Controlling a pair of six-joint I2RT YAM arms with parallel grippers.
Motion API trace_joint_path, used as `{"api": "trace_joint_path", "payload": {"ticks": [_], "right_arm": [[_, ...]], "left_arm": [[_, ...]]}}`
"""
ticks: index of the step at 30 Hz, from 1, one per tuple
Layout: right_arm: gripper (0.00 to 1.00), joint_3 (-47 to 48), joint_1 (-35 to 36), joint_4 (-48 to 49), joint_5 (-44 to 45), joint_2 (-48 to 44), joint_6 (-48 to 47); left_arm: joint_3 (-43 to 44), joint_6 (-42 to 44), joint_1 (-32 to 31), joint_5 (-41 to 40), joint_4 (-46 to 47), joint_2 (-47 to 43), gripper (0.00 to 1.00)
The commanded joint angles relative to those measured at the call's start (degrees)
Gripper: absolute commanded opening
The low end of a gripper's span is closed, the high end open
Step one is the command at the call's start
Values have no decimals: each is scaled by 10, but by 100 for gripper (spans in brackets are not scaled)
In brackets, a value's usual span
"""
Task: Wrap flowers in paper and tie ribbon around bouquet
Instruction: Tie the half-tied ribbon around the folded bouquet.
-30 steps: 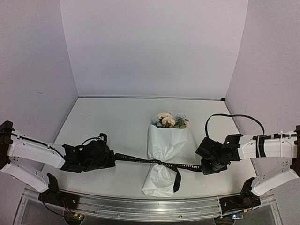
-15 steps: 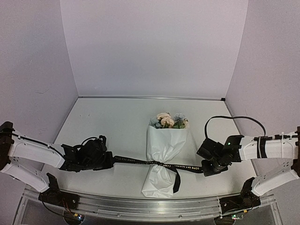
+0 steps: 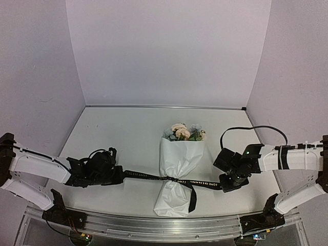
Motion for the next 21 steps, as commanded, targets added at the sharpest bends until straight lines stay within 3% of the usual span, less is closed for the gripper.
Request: {"api": "trace_joint_path", "payload": {"ticks": [1, 9, 14, 15, 18, 21], "right_arm": [[0, -5, -28, -87, 20, 10, -9], [0, -10, -50, -89, 8, 3, -18], [2, 10, -49, -86, -47, -3, -35], [8, 15, -49, -87, -55, -5, -37], [25, 30, -49, -92, -75, -17, -45], [40, 40, -49, -97, -87, -30, -53]], "left_arm": [[-22, -1, 23, -24, -35, 21, 0], [-23, -12, 27, -6, -19, 45, 0], [5, 40, 27, 34, -10, 47, 1], [14, 51, 27, 39, -13, 44, 3], [41, 85, 27, 45, -45, 25, 27], [68, 123, 26, 51, -84, -2, 42]]}}
